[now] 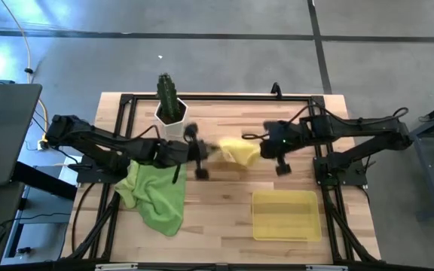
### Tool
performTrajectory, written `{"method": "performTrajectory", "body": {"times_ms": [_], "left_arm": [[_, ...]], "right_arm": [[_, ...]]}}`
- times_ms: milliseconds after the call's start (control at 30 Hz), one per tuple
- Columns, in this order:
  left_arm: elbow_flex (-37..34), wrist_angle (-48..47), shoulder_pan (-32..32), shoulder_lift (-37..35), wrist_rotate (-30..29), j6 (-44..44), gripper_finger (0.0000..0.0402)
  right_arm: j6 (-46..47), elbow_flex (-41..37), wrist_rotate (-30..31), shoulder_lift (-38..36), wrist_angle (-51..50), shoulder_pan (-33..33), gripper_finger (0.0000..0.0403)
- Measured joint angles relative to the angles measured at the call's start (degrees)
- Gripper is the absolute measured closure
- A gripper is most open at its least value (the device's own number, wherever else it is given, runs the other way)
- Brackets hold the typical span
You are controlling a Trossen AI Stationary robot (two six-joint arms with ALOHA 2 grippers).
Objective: Roll microfiber towels into tight, uniform cylinder then place into a basket
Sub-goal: Fold the yellow towel
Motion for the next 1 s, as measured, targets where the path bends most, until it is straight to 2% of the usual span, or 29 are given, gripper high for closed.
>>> {"method": "performTrajectory", "body": {"times_ms": [67,100,133,167,267,300,367,500,600,700,833,933,1000], "left_arm": [[0.02,0.71,0.45,-0.06,-15.64,-0.68,0.0401],[0.02,0.67,0.54,-0.06,-21.02,-1.65,0.0401],[0.02,0.61,0.56,-0.08,-22.35,-2.37,0.0401],[0.02,0.54,0.32,-0.12,-20.2,-2.61,0.0401],[0.02,0.51,-0.55,-0.11,-3.11,0.02,0.0401],[0.02,0.79,-0.59,-0.11,-0.12,1.4,0.0401],[0.02,1.38,-0.19,-0.11,-1.55,2.35,0.0401],[0.02,1.33,2.04,-0.11,-14.96,2.36,0.0401],[0.02,2.41,4.88,-0.08,-19.6,2.89,0.0401],[0.02,5.15,9.07,-0.08,-18.66,5.12,0.0401],[0.02,7.56,13.29,-0.06,-12.71,3.08,0.0401],[0.02,6.77,13.87,-0.18,-9.47,0.53,0.0401],[0.09,3.69,13.35,-0.3,-5.0,-0.62,0.0401]], "right_arm": [[1.87,0.0,14.45,0.0,0.44,0.11,0.0402],[4.1,0.0,19.94,0.0,0.84,0.07,0.0402],[5.98,0.0,22.09,0.0,1.05,0.0,0.0402],[6.56,0.0,21.34,0.0,1.08,-0.04,0.0402],[1.21,0.0,13.05,-0.15,-0.19,0.06,0.0402],[-0.59,0.0,12.41,-0.17,-0.63,0.11,0.0402],[-2.19,0.0,16.05,-0.17,-0.7,-0.01,0.0402],[-2.99,0.0,27.32,-0.09,1.39,-1.67,0.0402],[-4.55,0.0,30.35,-0.05,4.78,-3.64,0.0402],[-13.38,0.0,31.67,0.06,10.72,-6.2,0.0402],[-21.0,0.0,34.57,0.07,20.22,-8.46,0.0402],[-18.39,0.0,34.02,0.02,20.25,-8.62,0.0402],[-11.36,-0.01,28.13,0.02,14.66,-8.37,0.0402]]}}
